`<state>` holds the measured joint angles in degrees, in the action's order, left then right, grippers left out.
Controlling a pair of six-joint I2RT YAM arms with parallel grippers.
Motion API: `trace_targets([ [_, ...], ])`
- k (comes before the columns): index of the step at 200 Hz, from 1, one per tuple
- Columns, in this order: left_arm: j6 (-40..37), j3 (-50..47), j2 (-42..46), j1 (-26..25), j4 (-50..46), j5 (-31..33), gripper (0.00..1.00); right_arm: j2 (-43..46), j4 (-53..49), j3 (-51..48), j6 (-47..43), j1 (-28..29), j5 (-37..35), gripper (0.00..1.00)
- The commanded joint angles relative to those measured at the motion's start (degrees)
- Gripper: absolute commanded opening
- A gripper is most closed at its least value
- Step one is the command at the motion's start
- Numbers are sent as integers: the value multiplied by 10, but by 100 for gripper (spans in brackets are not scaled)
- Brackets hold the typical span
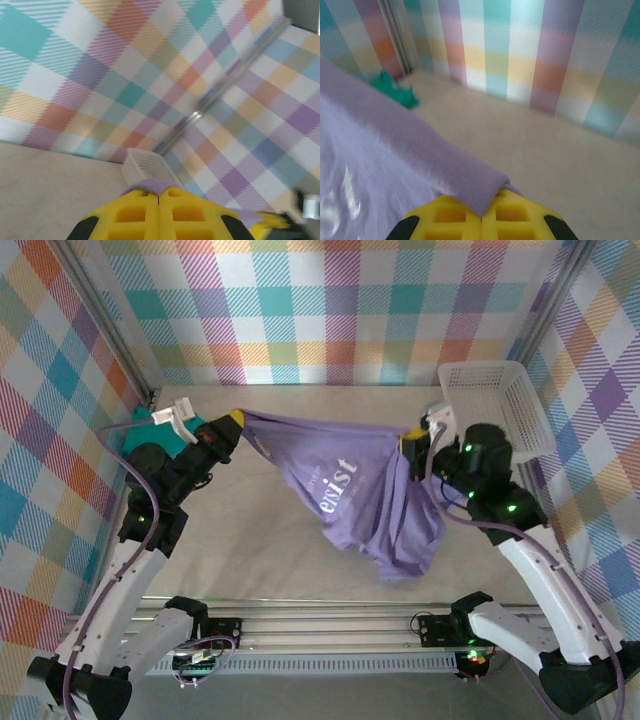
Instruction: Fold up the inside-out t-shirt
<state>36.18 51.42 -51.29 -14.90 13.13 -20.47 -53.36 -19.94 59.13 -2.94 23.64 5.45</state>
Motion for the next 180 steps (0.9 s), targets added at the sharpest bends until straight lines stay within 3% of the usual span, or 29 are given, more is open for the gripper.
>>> trace_targets([
  [1, -12, -29, -33, 3, 41, -60, 0, -1, 32, -99, 18, 15, 46, 11],
  [25, -16, -26, -52, 0, 46, -97, 0, 24, 121, -211, 0, 94, 83, 19],
  [50, -47, 28, -76, -19, -6, -143, 0, 29, 176, -203, -62, 149, 80, 36],
  [77, -74, 43, -81, -43, -40, -153, 0, -76, 186, -112, -114, 156, 128, 49],
  [117, -96, 52, -76, -52, -76, -141, 0, -219, 218, -16, -128, 159, 193, 57],
  [180, -94, 57, -81, -54, -84, -128, 0, -275, 246, -8, -95, 171, 225, 65],
])
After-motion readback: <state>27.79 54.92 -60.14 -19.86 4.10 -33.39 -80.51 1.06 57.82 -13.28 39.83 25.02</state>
